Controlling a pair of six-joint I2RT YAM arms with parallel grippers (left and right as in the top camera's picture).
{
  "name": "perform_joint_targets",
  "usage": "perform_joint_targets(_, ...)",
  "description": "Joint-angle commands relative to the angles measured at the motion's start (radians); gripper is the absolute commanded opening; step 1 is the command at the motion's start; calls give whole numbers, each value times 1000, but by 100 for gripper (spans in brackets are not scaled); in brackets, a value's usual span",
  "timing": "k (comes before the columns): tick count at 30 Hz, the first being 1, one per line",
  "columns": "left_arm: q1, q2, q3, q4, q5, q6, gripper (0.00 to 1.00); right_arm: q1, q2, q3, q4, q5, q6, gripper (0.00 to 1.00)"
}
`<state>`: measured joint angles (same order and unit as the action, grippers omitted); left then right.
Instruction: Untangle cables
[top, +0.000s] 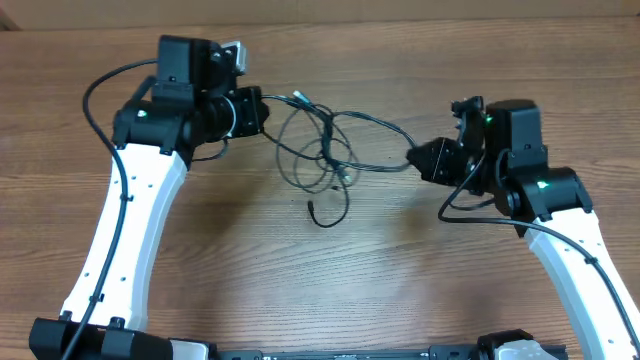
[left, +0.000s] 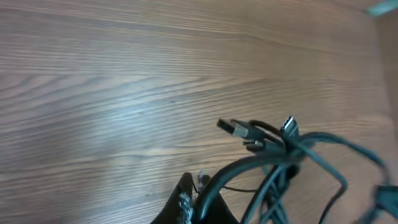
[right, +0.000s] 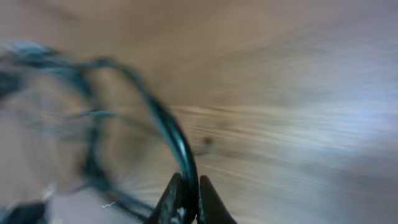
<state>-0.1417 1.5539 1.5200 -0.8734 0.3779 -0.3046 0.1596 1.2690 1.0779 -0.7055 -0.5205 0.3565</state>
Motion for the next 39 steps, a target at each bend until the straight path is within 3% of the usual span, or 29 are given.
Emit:
perform_joint_targets(1,-32,-21,33,-15,1,48,4,3,-1,4,124,-327,-63,4)
perform_joint_targets(6,-148,15,33,-1,20,23,4,122,0,4,367,-338,112,4)
perform_joint_targets(10,-210,62,33,44,62,-10,4,243,0,4,567,-232,259,4)
perform_joint_targets(14,-233,113,33,71,143,-13,5,299,0,5,623,-124,331,4)
perform_joint_targets(17,-239,137,33,77,188,-13,39,321,0,5,560,-6,332,4)
perform_joint_targets(19,-239,137,33,91,229,-13,49,325,0,5,520,49,332,4)
perform_joint_targets(23,-207,137,33,44,187,58,81,325,0,5,451,179,356,4)
perform_joint_targets(33,-53,137,33,-138,141,201,59,325,29,4,400,291,423,4)
perform_joint_targets(34,-52,137,33,-142,139,201,53,325,35,4,400,291,426,4)
perform_joint_targets(35,-52,137,33,-148,142,205,31,325,45,4,400,291,433,4)
perform_joint_targets(36,-61,137,33,-151,177,228,17,325,53,4,401,291,441,4)
perform_joint_targets(37,-76,137,33,-151,226,241,15,325,63,4,402,289,449,4)
perform_joint_targets(39,-111,138,33,-143,283,254,26,324,68,4,410,274,448,4)
